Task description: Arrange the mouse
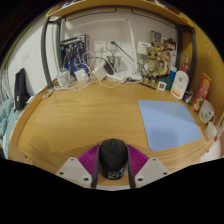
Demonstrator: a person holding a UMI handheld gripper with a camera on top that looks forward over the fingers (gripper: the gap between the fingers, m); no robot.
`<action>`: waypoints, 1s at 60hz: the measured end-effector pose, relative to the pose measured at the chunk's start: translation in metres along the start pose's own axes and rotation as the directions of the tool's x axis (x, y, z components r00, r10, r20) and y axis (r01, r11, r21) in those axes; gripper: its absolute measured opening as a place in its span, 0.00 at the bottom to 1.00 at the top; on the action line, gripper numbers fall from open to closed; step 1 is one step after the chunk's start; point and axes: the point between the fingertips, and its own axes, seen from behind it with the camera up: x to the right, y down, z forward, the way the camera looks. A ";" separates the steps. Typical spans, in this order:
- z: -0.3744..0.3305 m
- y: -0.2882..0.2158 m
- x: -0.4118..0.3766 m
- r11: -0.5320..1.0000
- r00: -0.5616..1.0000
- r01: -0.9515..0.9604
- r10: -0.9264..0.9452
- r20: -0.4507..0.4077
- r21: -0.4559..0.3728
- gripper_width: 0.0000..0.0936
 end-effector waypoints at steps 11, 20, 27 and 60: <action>-0.001 0.001 0.000 1.000 1.000 0.023 -0.023 0.014 0.001 0.32; -0.004 -0.006 -0.003 0.998 0.998 0.049 -0.048 0.031 -0.035 0.32; -0.026 -0.060 -0.006 0.999 0.997 0.036 -0.038 0.065 0.037 0.32; -0.002 -0.193 0.203 0.984 0.992 0.022 0.000 -0.126 0.175 0.31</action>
